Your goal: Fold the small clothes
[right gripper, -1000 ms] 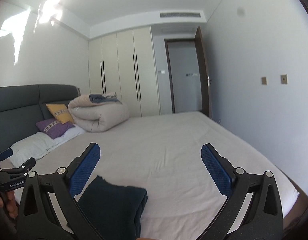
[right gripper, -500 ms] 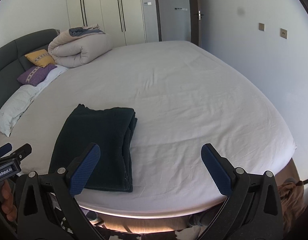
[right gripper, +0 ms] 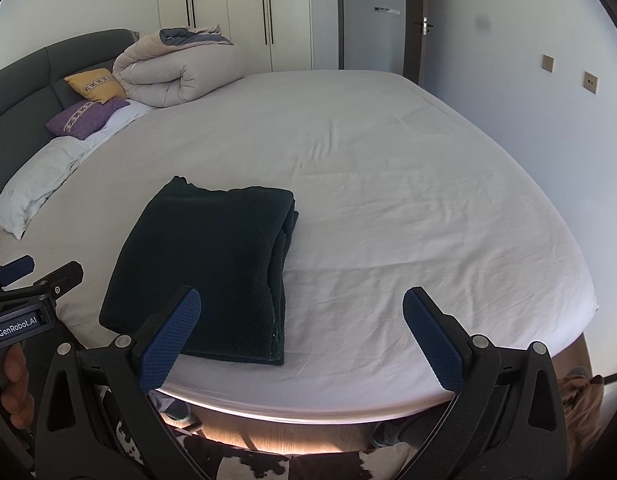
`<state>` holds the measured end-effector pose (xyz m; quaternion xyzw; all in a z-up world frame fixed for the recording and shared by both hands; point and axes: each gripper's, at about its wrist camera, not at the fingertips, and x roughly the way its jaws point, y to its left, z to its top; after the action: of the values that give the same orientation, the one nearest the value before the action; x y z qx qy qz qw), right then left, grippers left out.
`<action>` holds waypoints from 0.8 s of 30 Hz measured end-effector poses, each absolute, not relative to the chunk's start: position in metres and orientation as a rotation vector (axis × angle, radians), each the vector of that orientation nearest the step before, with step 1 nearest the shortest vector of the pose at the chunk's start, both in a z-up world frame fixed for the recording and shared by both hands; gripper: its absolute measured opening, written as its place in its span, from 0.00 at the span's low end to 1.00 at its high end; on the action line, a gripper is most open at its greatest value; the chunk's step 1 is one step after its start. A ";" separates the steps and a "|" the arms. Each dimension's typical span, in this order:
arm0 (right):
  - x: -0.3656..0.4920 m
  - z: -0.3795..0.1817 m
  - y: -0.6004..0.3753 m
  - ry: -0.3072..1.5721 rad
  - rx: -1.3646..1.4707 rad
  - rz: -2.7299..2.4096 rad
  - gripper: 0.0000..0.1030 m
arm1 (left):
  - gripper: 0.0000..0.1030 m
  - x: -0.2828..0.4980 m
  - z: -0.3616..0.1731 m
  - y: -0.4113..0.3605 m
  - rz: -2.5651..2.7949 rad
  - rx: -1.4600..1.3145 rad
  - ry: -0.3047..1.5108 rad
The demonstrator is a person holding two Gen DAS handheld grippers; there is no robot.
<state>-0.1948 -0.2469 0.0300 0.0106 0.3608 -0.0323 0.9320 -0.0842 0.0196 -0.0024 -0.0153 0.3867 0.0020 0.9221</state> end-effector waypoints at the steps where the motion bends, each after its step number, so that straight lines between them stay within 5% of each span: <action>1: -0.195 0.031 -0.247 0.740 0.023 -0.066 1.00 | 1.00 -0.084 -0.003 0.020 0.004 -0.034 0.796; 24: -0.182 0.019 -0.243 0.778 0.064 -0.051 1.00 | 1.00 -0.082 -0.008 0.019 -0.009 -0.037 0.818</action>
<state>-0.1821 -0.2431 0.0188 0.0310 0.3789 -0.0247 0.9246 -0.0823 0.0186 -0.0082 -0.0181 0.3978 -0.0043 0.9173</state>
